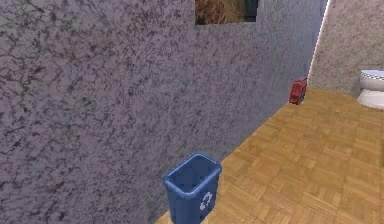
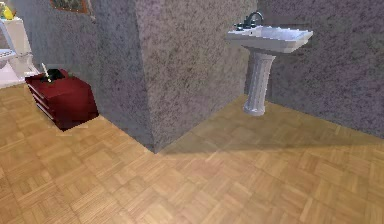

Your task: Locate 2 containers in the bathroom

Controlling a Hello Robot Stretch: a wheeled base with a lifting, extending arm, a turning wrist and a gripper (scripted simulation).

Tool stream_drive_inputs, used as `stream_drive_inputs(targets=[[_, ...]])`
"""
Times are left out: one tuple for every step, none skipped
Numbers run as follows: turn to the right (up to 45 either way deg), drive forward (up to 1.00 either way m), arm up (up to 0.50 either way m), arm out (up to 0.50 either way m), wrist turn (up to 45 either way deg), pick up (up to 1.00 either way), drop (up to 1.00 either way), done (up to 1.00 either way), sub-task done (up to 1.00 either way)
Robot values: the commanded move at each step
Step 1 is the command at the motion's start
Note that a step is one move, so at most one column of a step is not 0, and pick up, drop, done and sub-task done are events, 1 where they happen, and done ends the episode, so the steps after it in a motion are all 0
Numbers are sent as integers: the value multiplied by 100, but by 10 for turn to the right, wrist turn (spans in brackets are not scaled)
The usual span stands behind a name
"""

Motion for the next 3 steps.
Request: stream_drive_inputs(targets=[[390, 0, 0, 0, 0, 0, 0, 0, 0], [30, 0, 0, 0, 0, 0, 0, 0, 0], [0, 100, 0, 0, 0, 0, 0, 0, 0]])
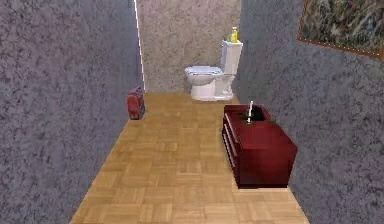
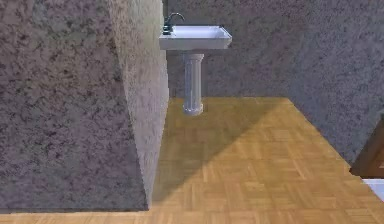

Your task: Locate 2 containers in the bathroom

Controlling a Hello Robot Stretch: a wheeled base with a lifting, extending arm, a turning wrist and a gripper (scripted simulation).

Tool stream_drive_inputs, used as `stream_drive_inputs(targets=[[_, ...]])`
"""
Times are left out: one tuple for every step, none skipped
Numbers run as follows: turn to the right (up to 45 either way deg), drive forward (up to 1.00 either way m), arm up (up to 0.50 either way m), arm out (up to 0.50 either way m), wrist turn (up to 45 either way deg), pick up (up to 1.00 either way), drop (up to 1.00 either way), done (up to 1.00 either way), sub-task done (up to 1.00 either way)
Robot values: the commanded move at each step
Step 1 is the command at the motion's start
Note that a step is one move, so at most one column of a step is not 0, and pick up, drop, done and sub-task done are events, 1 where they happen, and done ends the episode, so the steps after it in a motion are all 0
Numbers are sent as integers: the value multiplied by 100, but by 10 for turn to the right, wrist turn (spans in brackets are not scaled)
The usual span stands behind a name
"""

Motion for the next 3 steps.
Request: stream_drive_inputs(targets=[[0, 30, 0, 0, 0, 0, 0, 0, 0], [-120, 0, 0, 0, 0, 0, 0, 0, 0], [0, 100, 0, 0, 0, 0, 0, 0, 0]])
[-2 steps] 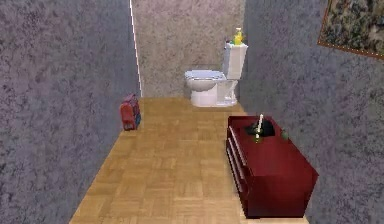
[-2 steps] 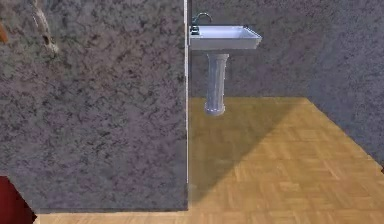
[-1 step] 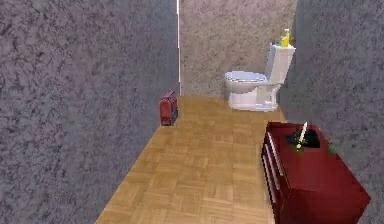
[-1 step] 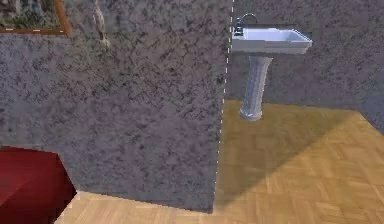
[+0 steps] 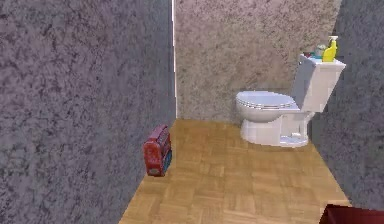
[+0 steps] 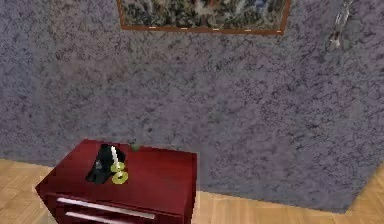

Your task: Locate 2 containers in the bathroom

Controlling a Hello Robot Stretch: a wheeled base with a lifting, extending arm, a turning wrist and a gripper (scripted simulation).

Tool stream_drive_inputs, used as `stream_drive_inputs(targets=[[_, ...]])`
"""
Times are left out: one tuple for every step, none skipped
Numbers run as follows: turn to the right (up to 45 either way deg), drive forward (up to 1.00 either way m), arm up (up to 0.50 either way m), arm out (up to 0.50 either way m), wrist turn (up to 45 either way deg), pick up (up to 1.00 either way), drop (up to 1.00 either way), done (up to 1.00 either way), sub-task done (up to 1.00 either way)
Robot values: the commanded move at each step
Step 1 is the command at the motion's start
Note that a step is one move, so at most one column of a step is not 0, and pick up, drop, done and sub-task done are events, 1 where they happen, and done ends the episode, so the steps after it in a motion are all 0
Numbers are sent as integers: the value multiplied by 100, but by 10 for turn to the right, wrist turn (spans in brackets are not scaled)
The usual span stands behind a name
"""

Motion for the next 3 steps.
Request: stream_drive_inputs(targets=[[0, 70, 0, 0, 0, 0, 0, 0, 0], [-180, 0, 0, 0, 0, 0, 0, 0, 0], [0, 0, 0, 0, 0, 0, 0, 100, 0]])
